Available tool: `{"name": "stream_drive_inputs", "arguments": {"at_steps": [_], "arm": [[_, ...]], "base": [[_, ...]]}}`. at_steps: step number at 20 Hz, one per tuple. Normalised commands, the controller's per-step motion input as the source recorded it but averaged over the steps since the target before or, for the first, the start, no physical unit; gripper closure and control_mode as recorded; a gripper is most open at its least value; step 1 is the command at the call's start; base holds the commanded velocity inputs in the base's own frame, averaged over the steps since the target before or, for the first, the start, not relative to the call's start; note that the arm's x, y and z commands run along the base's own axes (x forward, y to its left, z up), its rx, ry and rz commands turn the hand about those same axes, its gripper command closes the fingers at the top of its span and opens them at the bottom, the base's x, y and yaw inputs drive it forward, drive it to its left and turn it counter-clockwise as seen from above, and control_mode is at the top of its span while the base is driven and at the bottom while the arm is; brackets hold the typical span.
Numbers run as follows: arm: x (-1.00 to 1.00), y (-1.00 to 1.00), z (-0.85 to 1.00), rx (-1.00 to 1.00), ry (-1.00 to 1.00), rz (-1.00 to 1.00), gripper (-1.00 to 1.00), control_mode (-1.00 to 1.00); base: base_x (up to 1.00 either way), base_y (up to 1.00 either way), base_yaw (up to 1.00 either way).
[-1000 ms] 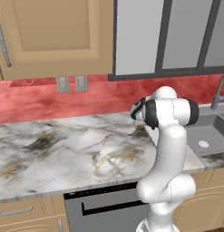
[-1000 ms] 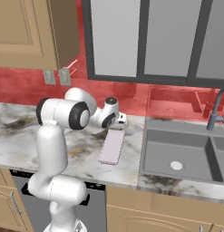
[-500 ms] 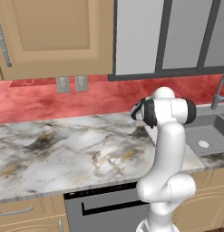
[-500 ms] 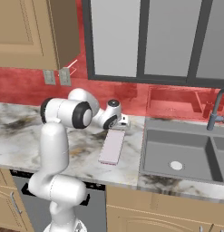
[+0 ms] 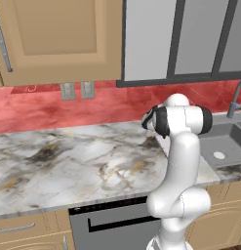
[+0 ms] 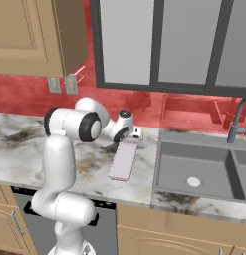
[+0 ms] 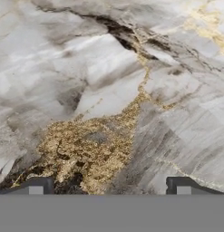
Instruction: The ice cube tray has been filled with water. Take the tray and place it in the freezer to make ice. Close the freezer door after placing the tray.
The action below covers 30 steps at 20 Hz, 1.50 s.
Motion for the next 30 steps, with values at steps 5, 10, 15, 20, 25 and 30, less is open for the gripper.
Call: {"name": "stream_drive_inputs", "arguments": {"at_steps": [5, 10, 15, 20, 25, 30], "arm": [[-0.67, -0.05, -0.17, 0.0, 0.0, 0.03, -1.0, -1.0], [-0.69, -0.15, -0.15, 0.0, 0.0, 0.01, -1.0, -1.0], [-0.74, -0.27, -0.16, 0.0, 0.0, 0.0, -1.0, -1.0], [-0.56, -0.24, -0.15, 0.0, 0.0, 0.0, -1.0, -1.0], [-0.47, -0.22, -0.14, 0.0, 0.0, 0.0, -1.0, -1.0], [-0.41, -0.28, -0.15, 0.0, 0.0, 0.0, -1.0, -1.0]], "base": [[0.0, 0.0, 0.0], [0.0, 0.0, 0.0], [0.0, 0.0, 0.0], [0.0, 0.0, 0.0], [0.0, 0.0, 0.0], [0.0, 0.0, 0.0]]}}
